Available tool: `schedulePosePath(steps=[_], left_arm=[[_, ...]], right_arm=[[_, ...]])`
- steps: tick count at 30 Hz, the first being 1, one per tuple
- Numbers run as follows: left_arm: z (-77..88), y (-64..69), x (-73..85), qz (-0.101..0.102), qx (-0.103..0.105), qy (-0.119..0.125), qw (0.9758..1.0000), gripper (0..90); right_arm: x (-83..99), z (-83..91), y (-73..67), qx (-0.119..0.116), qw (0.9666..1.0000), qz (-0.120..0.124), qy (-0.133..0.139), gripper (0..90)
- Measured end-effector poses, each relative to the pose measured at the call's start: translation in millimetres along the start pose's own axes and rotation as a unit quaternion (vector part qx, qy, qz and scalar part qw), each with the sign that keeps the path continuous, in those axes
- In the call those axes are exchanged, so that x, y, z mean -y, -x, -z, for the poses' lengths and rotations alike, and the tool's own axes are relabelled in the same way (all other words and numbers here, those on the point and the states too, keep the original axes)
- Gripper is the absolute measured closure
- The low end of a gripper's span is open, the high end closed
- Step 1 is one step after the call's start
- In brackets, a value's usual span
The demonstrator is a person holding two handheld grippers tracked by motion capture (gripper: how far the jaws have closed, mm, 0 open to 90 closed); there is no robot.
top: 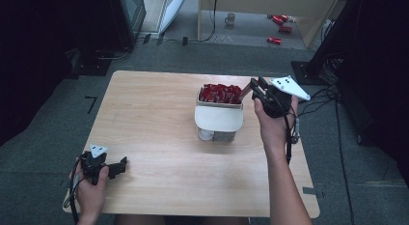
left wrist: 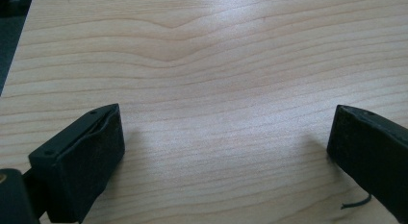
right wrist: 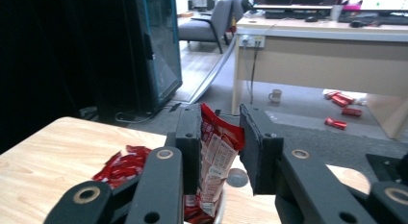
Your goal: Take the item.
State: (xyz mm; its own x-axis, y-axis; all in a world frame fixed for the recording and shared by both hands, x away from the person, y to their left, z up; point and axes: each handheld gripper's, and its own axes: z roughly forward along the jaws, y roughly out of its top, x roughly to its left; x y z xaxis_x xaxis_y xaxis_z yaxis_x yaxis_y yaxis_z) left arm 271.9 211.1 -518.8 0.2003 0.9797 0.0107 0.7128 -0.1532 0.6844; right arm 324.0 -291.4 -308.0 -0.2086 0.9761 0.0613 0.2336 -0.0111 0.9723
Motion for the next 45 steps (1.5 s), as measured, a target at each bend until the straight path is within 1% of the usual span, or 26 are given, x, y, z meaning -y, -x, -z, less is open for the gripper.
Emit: schedulePosePath(steps=[5, 9, 10, 14, 16, 17, 19, 23, 26, 30, 34, 37, 41, 45], left_arm=[[0.1, 0.0, -0.1, 0.0, 0.0, -0.001, 1.0, 0.0], [0.1, 0.0, 0.0, 0.0, 0.0, 0.0, 1.0, 0.0], [0.0, 0.0, 0.0, 0.0, 0.0, 0.0, 1.0, 0.0], [0.1, 0.0, 0.0, 0.0, 0.0, 0.0, 1.0, 0.0], [0.3, -0.2, -0.1, -0.001, 0.0, -0.002, 1.0, 0.0], [0.3, -0.2, 0.0, -0.001, 0.0, -0.002, 1.0, 0.0], [0.1, 0.0, 0.0, 0.0, 0.0, 0.0, 1.0, 0.0], [0.1, 0.0, 0.0, 0.0, 0.0, -0.001, 1.0, 0.0], [0.1, 0.0, 0.0, 0.0, 0.0, -0.001, 1.0, 0.0], [0.1, 0.0, 0.0, 0.0, 0.0, -0.001, 1.0, 0.0], [0.1, 0.0, 0.0, 0.0, 0.0, -0.001, 1.0, 0.0], [0.1, 0.0, 0.1, 0.0, 0.0, -0.001, 1.0, 0.0], [0.2, 0.0, 0.0, 0.0, 0.0, -0.001, 1.0, 0.0], [0.2, 0.0, 0.0, -0.001, 0.0, -0.001, 1.0, 0.0]], right_arm=[[-3.0, 9.6, 10.0, 0.016, 0.9999, -0.002, 0.003, 73.2], [0.9, 12.3, 17.0, 0.033, 0.9994, 0.01, -0.004, 73.2], [3.9, 11.6, 18.8, 0.037, 0.9992, 0.012, -0.008, 73.3], [22.7, 3.5, 25.9, 0.048, 0.9983, 0.011, -0.031, 73.3], [38.1, -4.9, 30.5, 0.057, 0.9973, 0.007, -0.045, 77.4], [45.0, -8.6, 32.6, 0.059, 0.9971, 0.004, -0.048, 77.4], [56.4, -15.1, 35.7, 0.059, 0.9968, 0.001, -0.055, 77.4], [85.9, -31.3, 40.5, 0.061, 0.9943, -0.007, -0.087, 77.4], [101.6, -35.7, 42.7, 0.058, 0.9931, -0.019, -0.1, 77.3], [116.9, -37.5, 43.0, 0.05, 0.9919, -0.022, -0.114, 75.9], [130.2, -36.9, 43.9, 0.043, 0.9912, -0.037, -0.119, 74.2], [139.8, -35.7, 45.8, 0.042, 0.9904, -0.04, -0.126, 72.2], [151.9, -32.5, 48.6, 0.038, 0.9889, -0.037, -0.139, 67.0], [162.7, -27.3, 55.6, 0.042, 0.9868, -0.047, -0.15, 56.9]])
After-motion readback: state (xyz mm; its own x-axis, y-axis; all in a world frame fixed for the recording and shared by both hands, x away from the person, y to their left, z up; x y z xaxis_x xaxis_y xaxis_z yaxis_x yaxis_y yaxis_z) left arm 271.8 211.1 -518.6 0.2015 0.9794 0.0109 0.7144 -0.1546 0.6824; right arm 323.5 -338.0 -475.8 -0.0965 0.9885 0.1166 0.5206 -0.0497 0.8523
